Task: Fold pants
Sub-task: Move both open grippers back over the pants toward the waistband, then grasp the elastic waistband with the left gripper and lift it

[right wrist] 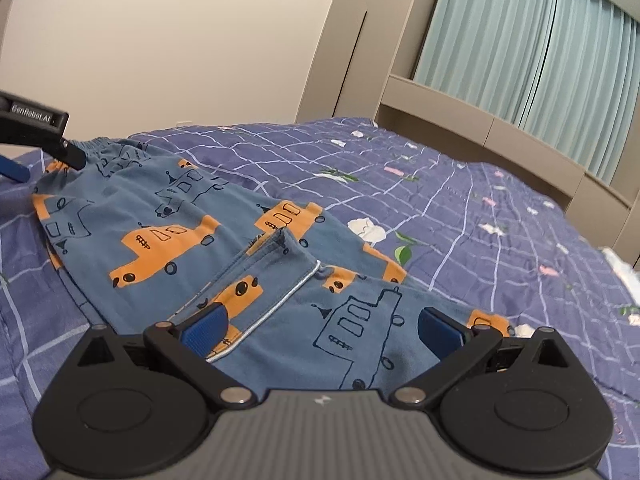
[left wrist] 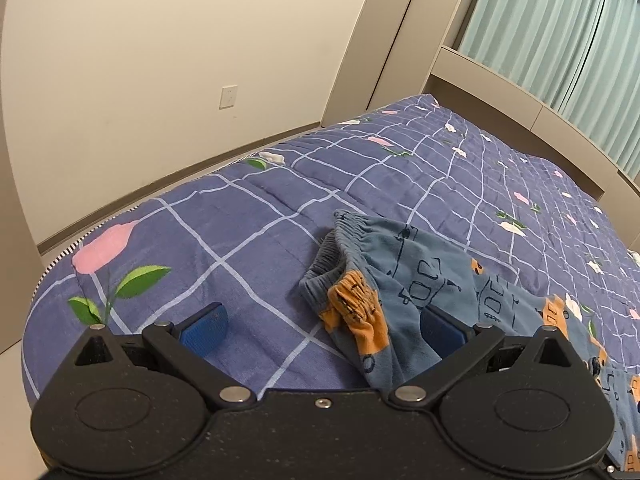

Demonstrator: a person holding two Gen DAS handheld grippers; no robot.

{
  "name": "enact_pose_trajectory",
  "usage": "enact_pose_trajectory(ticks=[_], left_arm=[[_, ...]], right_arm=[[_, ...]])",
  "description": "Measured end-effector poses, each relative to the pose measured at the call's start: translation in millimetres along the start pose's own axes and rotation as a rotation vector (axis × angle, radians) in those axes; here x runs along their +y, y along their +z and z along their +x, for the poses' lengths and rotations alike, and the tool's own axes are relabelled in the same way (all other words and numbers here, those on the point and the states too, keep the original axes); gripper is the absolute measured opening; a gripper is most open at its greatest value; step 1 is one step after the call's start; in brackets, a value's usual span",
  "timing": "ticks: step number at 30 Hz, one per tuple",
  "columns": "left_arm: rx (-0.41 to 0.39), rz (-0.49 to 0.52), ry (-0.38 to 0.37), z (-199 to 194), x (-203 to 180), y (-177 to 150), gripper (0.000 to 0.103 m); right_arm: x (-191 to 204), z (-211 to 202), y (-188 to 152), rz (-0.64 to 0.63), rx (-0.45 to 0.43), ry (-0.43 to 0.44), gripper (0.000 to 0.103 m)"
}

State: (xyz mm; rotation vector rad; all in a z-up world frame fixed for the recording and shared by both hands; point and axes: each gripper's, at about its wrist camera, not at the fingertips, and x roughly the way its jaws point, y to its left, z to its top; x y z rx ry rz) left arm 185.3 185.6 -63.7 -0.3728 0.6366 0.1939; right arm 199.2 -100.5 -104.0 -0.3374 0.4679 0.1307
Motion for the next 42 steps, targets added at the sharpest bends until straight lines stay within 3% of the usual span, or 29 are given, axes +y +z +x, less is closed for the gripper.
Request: enact_pose_trajectory(ticks=[6, 10, 25, 29, 33, 36, 42], left_arm=[[-0.005, 0.024, -0.04, -2, -11, 1, 0.102], [0.002, -0.026, -0.098, 6, -8, 0, 0.102], [-0.01, -0.061, -0.119, 10, -8, -1, 0.099], [-0.01, -0.12, -0.13, 12, -3, 2, 0.076], [-0.005, -0.193, -0.052, 14, 3, 4, 0.037], [-0.004, -0.238, -0.067, 13, 8, 4, 0.03], [-0.028, -0.198, -0.058, 5, -2, 9, 0.02]], right_arm=[[2, -1, -1, -0.021, -0.011, -0.012, 0.103], [2, -2, -1, -0.02, -0.011, -0.01, 0.103], [2, -2, -1, -0.021, -0.011, -0.011, 0.103], [3, -2, -1, -0.02, -0.011, -0.01, 0.103], [3, -3, -1, -0.023, -0.013, -0.012, 0.103], [3, -3, -1, -0.026, -0.014, -0.013, 0.103], [3, -3, -2, -0.028, -0.013, -0.014, 0.103]])
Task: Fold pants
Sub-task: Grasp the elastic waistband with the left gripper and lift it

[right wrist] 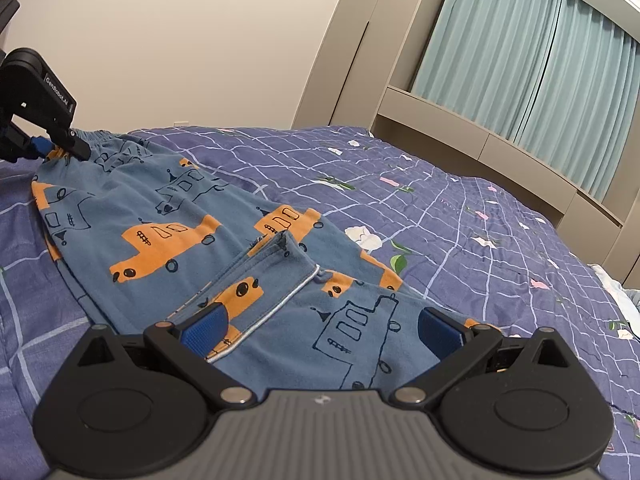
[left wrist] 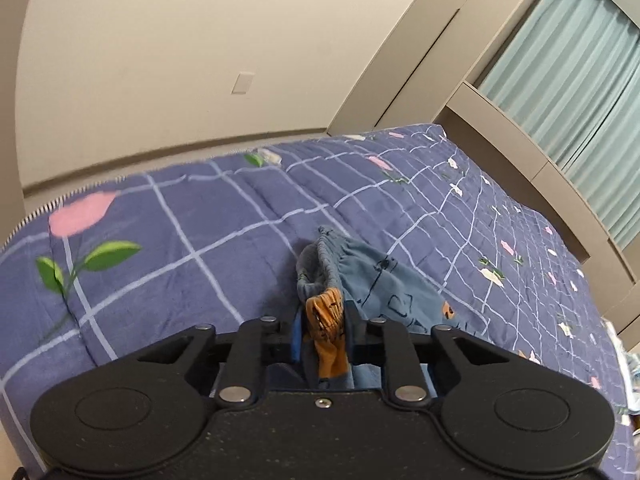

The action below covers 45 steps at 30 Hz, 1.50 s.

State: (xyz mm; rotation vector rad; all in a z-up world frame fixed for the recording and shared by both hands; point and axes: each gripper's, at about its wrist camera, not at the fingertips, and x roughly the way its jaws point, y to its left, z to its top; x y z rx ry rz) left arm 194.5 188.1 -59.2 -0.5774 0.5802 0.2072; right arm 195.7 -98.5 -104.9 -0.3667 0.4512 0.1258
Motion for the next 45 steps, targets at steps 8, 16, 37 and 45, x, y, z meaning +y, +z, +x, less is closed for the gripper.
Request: enact_pose_trajectory(ticks=[8, 16, 37, 45], left_arm=[[-0.104, 0.322, -0.136, -39, -66, 1, 0.019], [-0.123, 0.508, -0.286, -71, -139, -6, 0.019], [0.146, 0.874, -0.486, -82, -259, -160, 0.019], [0.204, 0.915, -0.492, -73, -254, -184, 0.056]], right_arm=[[-24, -2, 8, 0.109, 0.003, 0.067, 0.103], [-59, -26, 14, 0.126, -0.04, 0.011, 0.103], [-188, -86, -65, 0.265, 0.042, -0.239, 0.103], [-196, -85, -76, 0.3, 0.062, -0.226, 0.103]])
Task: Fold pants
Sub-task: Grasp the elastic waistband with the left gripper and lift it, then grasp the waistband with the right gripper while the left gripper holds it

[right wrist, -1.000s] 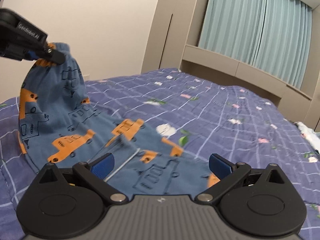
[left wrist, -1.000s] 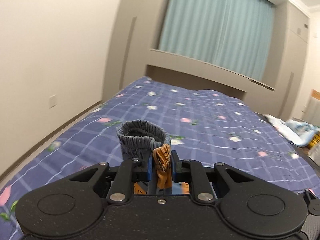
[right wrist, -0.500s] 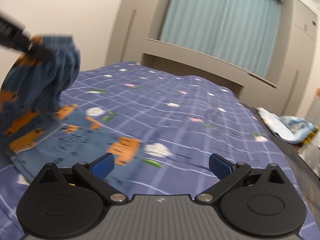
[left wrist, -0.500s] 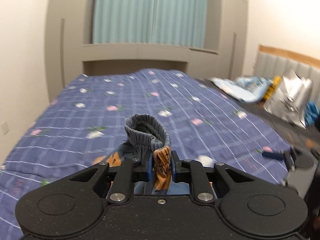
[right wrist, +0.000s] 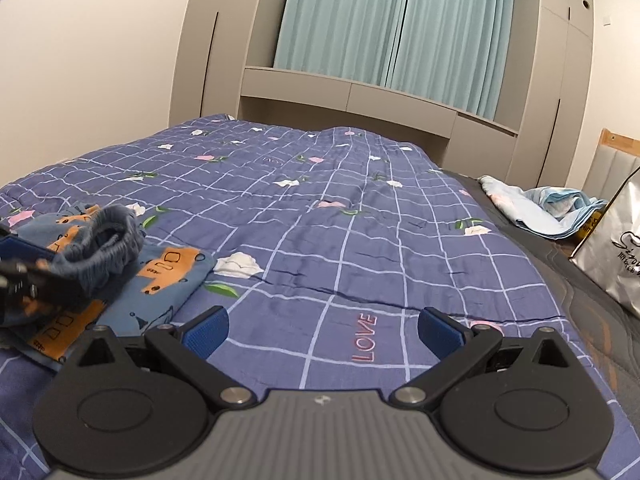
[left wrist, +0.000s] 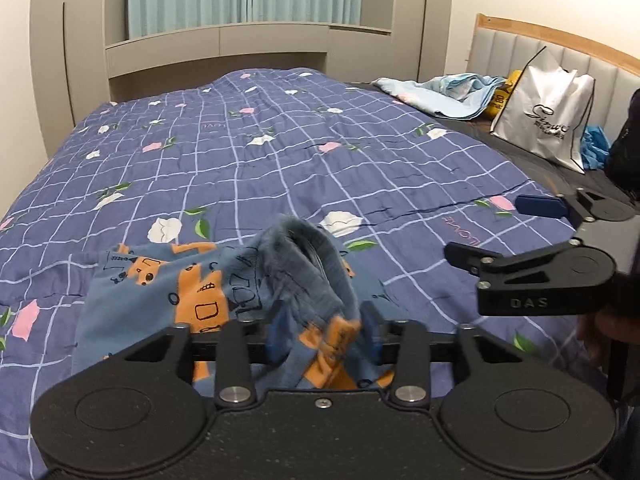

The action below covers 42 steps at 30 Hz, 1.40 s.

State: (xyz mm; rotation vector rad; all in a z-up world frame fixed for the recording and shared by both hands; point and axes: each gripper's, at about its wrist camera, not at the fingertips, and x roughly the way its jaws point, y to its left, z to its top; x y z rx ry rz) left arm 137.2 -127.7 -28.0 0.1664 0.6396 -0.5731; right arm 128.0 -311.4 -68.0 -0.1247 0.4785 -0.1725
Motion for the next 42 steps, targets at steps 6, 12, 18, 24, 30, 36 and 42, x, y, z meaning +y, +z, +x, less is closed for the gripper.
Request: enact_pose_trajectory(ticks=[6, 12, 18, 24, 30, 36, 42], left_arm=[[-0.006, 0.091, 0.033, -10, -6, -11, 0.075], [0.013, 0.183, 0.08, -12, -9, -28, 0.082], [-0.003, 0.207, 0.075, -13, -11, -28, 0.076], [0.04, 0.257, 0.068, -10, -10, -32, 0.051], [0.047, 0.248, 0.038, -9, -10, -31, 0.011], [0.031, 0.175, -0.002, -16, -3, -23, 0.005], [0.005, 0.174, -0.04, -24, -12, -18, 0.005]], right_arm=[[3, -1, 3, 0.006, -0.005, 0.046, 0.103], [-3, 3, 19, 0.122, -0.036, 0.275, 0.103], [9, 38, 39, 0.212, 0.075, 0.59, 0.102], [19, 61, 42, 0.252, 0.155, 0.644, 0.078], [18, 69, 39, 0.298, 0.186, 0.647, 0.037], [13, 62, 40, 0.341, 0.157, 0.641, 0.014], [-1, 39, 47, 0.39, 0.112, 0.609, 0.013]])
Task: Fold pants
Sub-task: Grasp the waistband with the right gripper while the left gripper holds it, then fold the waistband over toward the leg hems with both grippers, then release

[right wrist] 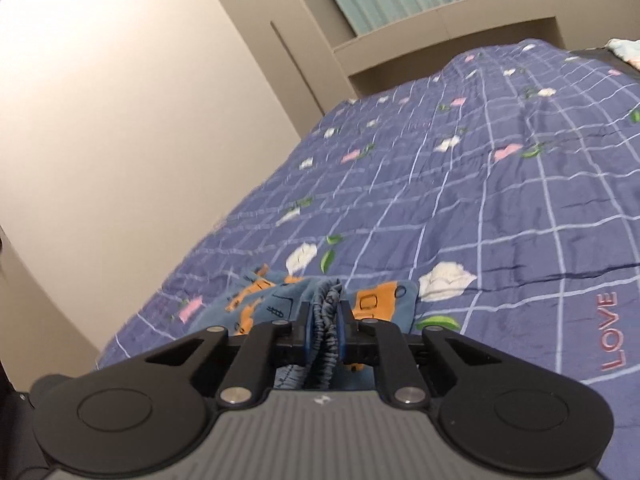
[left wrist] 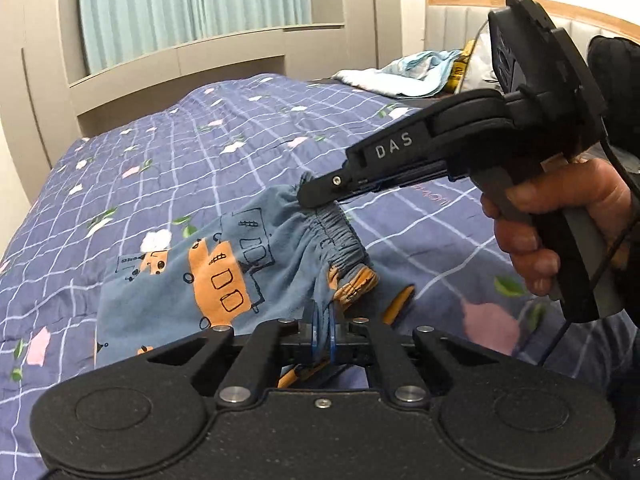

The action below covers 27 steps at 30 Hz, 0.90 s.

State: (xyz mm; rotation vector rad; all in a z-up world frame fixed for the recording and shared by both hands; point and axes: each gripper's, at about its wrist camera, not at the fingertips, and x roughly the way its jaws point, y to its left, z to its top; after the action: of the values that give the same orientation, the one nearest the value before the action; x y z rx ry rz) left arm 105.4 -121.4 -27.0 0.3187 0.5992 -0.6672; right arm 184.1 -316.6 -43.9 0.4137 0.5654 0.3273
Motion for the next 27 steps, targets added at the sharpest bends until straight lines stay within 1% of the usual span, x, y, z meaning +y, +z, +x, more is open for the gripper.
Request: enact_pose_trajectory(ticks=[5, 7, 8, 9, 10, 11, 12, 13, 14, 15, 16, 18, 20, 22, 25, 27], left_arm=[[0.037, 0.0, -0.01, 15, -4, -6, 0.005], [0.04, -0.012, -0.004, 16, -3, -8, 0.01], [0.038, -0.018, -0.003, 16, -2, -8, 0.019], [0.033, -0.026, 0.0, 15, 1, -7, 0.025], [0.024, -0.031, 0.007, 12, 2, -6, 0.03], [0.014, -0.035, 0.019, 8, 4, -5, 0.041], [0.006, -0.04, 0.032, 5, 5, -3, 0.052], [-0.005, -0.051, 0.053, 0, 8, -3, 0.058], [-0.016, -0.07, 0.077, -4, 12, -1, 0.069], [-0.023, -0.098, 0.106, -7, 17, -1, 0.078], [-0.028, -0.129, 0.137, -10, 23, 0, 0.083], [-0.032, -0.2, 0.215, -14, 37, 0, 0.095], [-0.017, -0.265, 0.307, -14, 52, -2, 0.1], [0.029, -0.309, 0.386, -9, 66, -6, 0.101], [0.1, -0.345, 0.463, -1, 82, -13, 0.101], [0.136, -0.367, 0.494, 0, 89, -21, 0.101]], right_arm=[[-3, 5, -5, -0.009, 0.045, -0.068, 0.014], [-5, 8, -8, -0.015, 0.057, -0.082, 0.016], [-5, 8, -9, -0.021, 0.057, -0.092, 0.018], [-4, 8, -10, -0.028, 0.053, -0.102, 0.024], [-3, 8, -11, -0.036, 0.048, -0.115, 0.03], [-1, 7, -12, -0.046, 0.042, -0.129, 0.035], [1, 6, -13, -0.057, 0.035, -0.144, 0.045], [2, 5, -14, -0.068, 0.029, -0.153, 0.057], [5, 3, -14, -0.083, 0.019, -0.172, 0.063], [8, 2, -16, -0.103, 0.006, -0.194, 0.076], [11, 0, -17, -0.123, -0.005, -0.209, 0.086], [19, -2, -21, -0.173, -0.033, -0.248, 0.095], [28, -1, -25, -0.219, -0.048, -0.294, 0.099], [37, 1, -30, -0.264, -0.048, -0.328, 0.102], [47, 5, -39, -0.334, -0.024, -0.371, 0.103], [52, 5, -47, -0.371, -0.014, -0.397, 0.103]])
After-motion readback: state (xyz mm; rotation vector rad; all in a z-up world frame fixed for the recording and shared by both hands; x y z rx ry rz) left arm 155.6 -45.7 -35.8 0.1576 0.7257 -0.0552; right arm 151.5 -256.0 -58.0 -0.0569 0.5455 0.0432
